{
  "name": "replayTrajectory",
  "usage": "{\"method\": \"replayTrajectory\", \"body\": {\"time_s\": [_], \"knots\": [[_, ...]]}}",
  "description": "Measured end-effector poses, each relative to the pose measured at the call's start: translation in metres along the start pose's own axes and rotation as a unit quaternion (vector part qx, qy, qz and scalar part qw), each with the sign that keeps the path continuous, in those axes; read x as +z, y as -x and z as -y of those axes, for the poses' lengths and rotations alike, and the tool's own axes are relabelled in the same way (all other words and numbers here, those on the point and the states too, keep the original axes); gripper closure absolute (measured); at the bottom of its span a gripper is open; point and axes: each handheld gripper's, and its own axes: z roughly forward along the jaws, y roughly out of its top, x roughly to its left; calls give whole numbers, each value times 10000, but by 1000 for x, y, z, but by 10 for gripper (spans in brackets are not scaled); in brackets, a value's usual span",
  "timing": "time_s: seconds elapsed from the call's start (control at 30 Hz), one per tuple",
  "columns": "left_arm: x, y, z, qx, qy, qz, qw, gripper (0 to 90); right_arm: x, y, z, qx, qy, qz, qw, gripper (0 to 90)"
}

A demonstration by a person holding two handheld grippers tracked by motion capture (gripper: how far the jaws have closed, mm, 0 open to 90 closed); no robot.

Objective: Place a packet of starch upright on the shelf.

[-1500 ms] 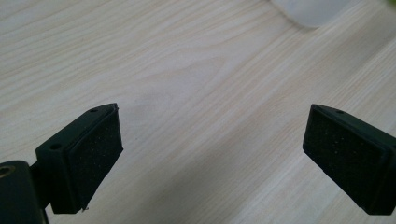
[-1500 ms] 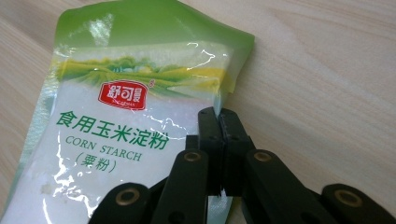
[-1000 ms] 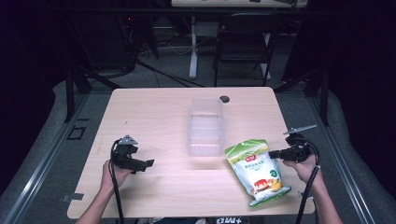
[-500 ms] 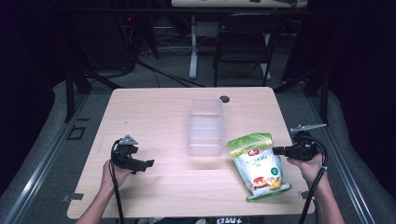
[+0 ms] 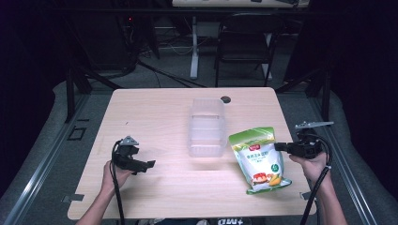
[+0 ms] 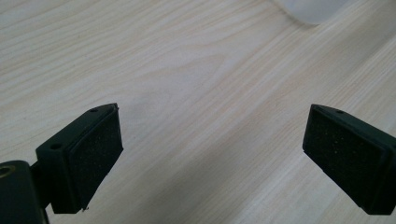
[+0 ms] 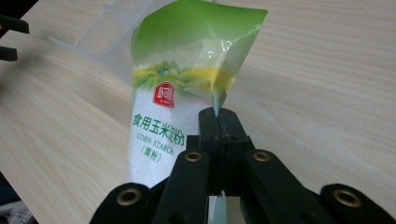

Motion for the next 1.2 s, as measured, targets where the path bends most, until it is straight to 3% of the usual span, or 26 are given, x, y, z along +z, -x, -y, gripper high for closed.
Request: {"method": "replayTrajectory", "body": {"time_s": [0.47, 1.2], "knots": [[0, 0, 0, 15, -20, 27, 10000, 47, -11, -12, -10, -174, 290, -3, 9994, 900], [0, 0, 0, -17, 43, -7, 10000, 46, -16, -27, -34, -474, 361, 104, 9982, 900]]}}
